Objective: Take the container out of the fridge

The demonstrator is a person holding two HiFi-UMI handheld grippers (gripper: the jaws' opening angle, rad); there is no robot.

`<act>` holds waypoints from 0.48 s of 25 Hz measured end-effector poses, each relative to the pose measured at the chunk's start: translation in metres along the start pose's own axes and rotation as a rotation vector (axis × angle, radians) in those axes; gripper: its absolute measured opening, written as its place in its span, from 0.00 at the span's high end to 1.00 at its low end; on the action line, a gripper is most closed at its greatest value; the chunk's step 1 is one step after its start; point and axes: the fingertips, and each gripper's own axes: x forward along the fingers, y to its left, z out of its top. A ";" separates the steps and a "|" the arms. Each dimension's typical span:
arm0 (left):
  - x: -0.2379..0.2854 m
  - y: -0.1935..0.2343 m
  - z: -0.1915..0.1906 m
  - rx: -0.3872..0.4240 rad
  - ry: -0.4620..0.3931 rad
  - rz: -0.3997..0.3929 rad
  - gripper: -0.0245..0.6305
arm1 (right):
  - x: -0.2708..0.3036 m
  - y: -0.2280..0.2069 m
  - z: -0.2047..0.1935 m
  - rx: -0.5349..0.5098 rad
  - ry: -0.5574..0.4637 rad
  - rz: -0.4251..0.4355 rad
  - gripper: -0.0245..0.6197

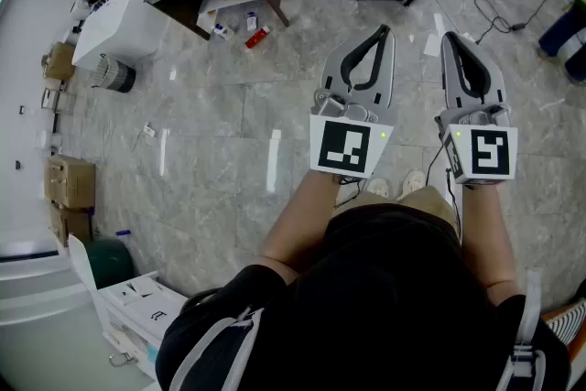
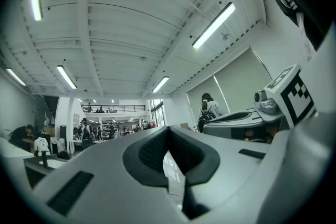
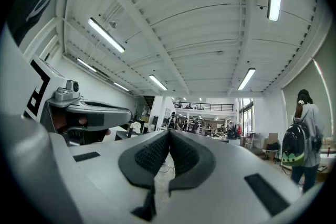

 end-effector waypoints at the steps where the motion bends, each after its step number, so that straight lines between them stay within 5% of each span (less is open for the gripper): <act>1: -0.001 0.000 -0.001 0.006 0.004 -0.006 0.93 | 0.000 0.003 0.000 -0.001 0.000 0.003 0.91; 12: -0.012 0.005 -0.004 0.020 0.025 -0.017 0.93 | -0.001 0.019 0.005 -0.015 0.005 0.018 0.91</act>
